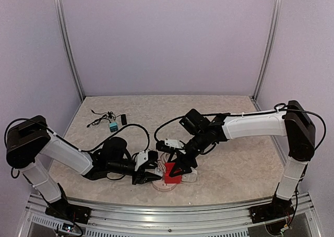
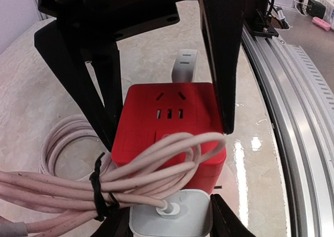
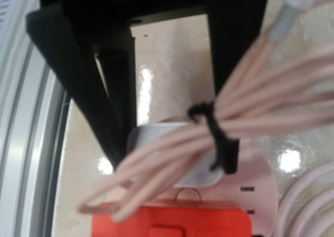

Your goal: Pull the plug off the socket

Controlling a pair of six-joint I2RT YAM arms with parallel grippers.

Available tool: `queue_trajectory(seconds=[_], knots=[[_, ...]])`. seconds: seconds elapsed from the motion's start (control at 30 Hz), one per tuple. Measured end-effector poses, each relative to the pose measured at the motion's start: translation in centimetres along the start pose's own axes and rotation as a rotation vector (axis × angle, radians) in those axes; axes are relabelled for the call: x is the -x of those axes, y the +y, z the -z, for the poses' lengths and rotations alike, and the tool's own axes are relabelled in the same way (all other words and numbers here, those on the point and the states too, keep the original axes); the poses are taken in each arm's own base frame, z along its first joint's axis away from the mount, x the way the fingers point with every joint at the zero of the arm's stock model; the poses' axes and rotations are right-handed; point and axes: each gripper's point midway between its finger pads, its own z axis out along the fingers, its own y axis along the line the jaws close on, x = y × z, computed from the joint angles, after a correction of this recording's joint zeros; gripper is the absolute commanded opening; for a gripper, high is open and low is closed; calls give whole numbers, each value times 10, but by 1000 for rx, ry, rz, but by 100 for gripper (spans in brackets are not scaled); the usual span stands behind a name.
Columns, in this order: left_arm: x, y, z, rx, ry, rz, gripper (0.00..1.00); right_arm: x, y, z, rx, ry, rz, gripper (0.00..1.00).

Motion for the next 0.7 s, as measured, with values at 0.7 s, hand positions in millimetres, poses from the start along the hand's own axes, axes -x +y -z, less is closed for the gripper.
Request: queue_trajectory(seconds=[0.7], knots=[[5, 0, 6, -2, 15, 5, 15, 3, 1, -2, 6, -2, 5, 8]])
